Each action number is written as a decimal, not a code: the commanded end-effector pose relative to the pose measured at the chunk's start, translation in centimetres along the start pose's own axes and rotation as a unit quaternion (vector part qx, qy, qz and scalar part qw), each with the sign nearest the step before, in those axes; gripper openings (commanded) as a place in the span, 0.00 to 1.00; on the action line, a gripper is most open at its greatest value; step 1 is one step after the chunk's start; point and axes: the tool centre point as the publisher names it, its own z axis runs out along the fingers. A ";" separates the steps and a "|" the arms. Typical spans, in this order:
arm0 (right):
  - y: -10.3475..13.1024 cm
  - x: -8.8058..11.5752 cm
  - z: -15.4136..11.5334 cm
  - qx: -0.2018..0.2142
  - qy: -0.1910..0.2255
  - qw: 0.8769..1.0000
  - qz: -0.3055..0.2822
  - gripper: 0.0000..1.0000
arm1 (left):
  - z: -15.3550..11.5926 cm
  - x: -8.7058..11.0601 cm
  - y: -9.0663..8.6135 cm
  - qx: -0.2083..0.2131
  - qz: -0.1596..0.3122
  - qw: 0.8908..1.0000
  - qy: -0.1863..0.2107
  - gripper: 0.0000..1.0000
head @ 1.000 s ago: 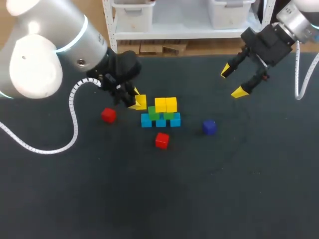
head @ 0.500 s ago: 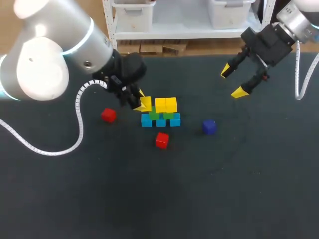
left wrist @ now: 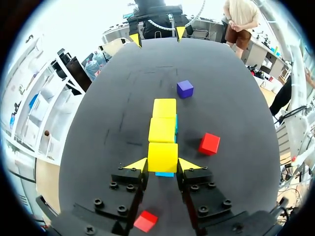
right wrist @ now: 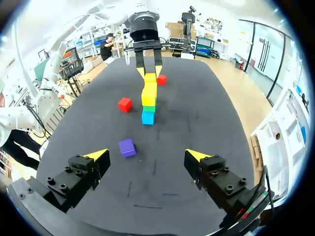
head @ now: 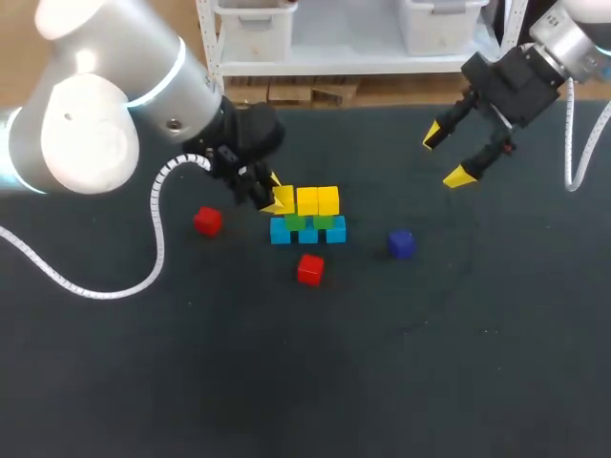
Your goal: Place the blue cubes, place green cubes on the blue cubes, place the yellow cubes on the green cubes, then place the red cubes on the yellow cubes, and place purple cube on the red cubes.
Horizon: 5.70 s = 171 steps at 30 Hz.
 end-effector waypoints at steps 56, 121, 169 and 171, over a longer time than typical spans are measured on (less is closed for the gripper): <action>-0.1 0.0 0.0 -0.001 -0.001 1.000 -0.001 1.00 | 1.3 0.1 0.9 0.014 -0.002 1.000 0.006 0.00; -0.1 0.0 0.0 -0.001 -0.001 1.000 -0.001 1.00 | 1.6 9.2 1.4 0.011 -0.046 0.998 0.033 0.58; -0.1 0.0 0.0 -0.001 -0.001 1.000 -0.001 1.00 | 0.2 12.1 0.0 0.001 -0.069 0.997 0.046 0.00; -0.1 0.0 0.0 -0.001 -0.001 1.000 -0.001 1.00 | -0.2 11.9 -0.1 -0.002 -0.068 0.997 0.043 0.00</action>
